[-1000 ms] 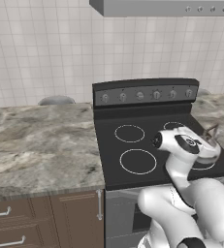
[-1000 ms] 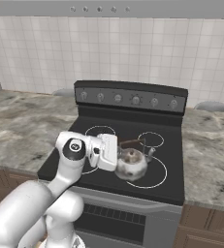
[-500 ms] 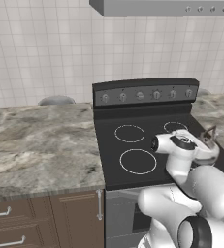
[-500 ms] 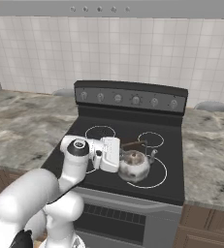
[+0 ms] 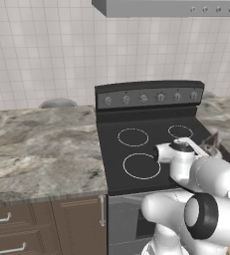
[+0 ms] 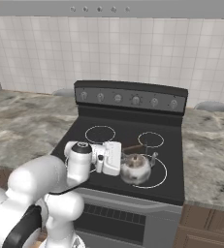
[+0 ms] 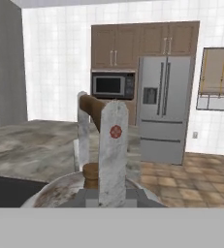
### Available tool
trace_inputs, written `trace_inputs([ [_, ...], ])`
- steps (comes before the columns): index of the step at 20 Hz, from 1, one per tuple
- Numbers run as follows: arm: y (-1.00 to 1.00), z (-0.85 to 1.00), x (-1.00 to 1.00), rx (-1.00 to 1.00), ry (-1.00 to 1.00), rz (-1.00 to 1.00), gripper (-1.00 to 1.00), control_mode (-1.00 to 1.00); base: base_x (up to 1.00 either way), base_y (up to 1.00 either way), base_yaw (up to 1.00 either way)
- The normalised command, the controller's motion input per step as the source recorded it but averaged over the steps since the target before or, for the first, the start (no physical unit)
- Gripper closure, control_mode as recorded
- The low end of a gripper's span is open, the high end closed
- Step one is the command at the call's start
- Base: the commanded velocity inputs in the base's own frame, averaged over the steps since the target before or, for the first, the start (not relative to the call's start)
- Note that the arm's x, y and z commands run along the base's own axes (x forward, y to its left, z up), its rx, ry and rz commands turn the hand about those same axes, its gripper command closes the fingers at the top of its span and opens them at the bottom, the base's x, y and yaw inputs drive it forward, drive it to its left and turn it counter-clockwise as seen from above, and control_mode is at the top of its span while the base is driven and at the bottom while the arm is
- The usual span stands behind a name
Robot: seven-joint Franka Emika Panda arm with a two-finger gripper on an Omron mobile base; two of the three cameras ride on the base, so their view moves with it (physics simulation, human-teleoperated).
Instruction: Pick the kettle from the cabinet and place it on a stove burner. Then pick the pot from the counter and place it on another stove burner. Finally, turn both burners on.
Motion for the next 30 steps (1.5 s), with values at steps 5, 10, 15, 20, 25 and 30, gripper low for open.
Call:
trace_inputs([
  [5, -0.04, -0.22, 0.18, -0.02, 0.00, 0.00, 1.00, -1.00, 0.00, 0.00, 0.00],
  [10, -0.11, -0.16, 0.23, -0.01, 0.00, 0.00, 1.00, -1.00, 0.00, 0.00, 0.00],
  [15, -0.08, -0.15, 0.24, -0.01, 0.00, 0.00, 1.00, -1.00, 0.00, 0.00, 0.00],
  [20, -0.06, -0.19, 0.18, 0.00, 0.00, 0.00, 1.00, -1.00, 0.00, 0.00, 0.00],
  [25, -0.06, -0.27, 0.10, 0.00, 0.00, 0.00, 1.00, -1.00, 0.00, 0.00, 0.00],
  [30, -0.05, -0.31, 0.10, 0.00, 0.00, 0.00, 1.00, -1.00, 0.00, 0.00, 0.00],
])
